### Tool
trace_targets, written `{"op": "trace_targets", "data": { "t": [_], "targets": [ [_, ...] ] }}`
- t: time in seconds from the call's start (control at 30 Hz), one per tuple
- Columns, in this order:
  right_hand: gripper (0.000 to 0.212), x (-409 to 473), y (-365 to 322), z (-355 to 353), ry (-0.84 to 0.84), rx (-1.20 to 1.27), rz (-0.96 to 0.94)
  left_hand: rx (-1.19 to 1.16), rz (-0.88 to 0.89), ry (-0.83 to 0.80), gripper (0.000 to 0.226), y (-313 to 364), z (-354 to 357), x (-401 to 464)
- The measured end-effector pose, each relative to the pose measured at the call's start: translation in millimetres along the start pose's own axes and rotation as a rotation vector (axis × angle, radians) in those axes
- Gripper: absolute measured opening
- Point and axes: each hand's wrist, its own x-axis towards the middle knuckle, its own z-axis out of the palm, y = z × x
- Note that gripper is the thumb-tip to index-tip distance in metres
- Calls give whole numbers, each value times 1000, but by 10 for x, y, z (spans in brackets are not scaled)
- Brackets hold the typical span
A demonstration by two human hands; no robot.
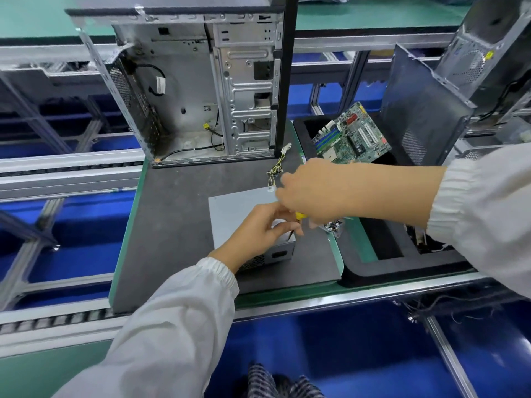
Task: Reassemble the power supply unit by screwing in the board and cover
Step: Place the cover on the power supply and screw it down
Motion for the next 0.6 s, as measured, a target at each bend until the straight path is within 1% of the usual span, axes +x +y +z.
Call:
{"op": "trace_targets", "data": {
  "t": [0.1,0.13,0.17,0.23,0.33,0.37,0.43,0.47,0.5,0.53,0.57,0.6],
  "targets": [
    [10,-36,-67,-28,164,-154,-92,-40,-46,58,10,-22,-65,-109],
    [10,-46,-72,-52,174,-156,-101,-56,-60,99,13,-39,-108,-174],
    [15,-40,-65,-66,162,-148,-100,-81,-71,143,17,-75,-154,-250],
    [20,-15,-51,-107,98,-124,-62,-115,-111,212,15,-147,-255,-407],
    [10,54,-76,-145,-45,-43,2,-111,-177,235,9,-224,-353,-596],
    [15,85,-87,-160,-93,-23,22,-114,-193,234,8,-234,-368,-637],
    [20,113,-103,-157,-251,85,31,-129,-219,233,7,-246,-396,-704],
    [19,153,-103,-124,-349,197,60,-131,-222,234,6,-250,-410,-738],
    [18,167,-96,-119,-402,364,127,-130,-223,233,5,-255,-426,-771],
    [19,170,-81,-104,-400,538,195,-135,-227,229,3,-262,-441,-805],
    [21,161,-77,-94,-361,684,255,-148,-240,222,3,-269,-454,-844],
    [22,141,-75,-107,-335,740,275,-154,-257,212,5,-277,-464,-883]
  ]
}}
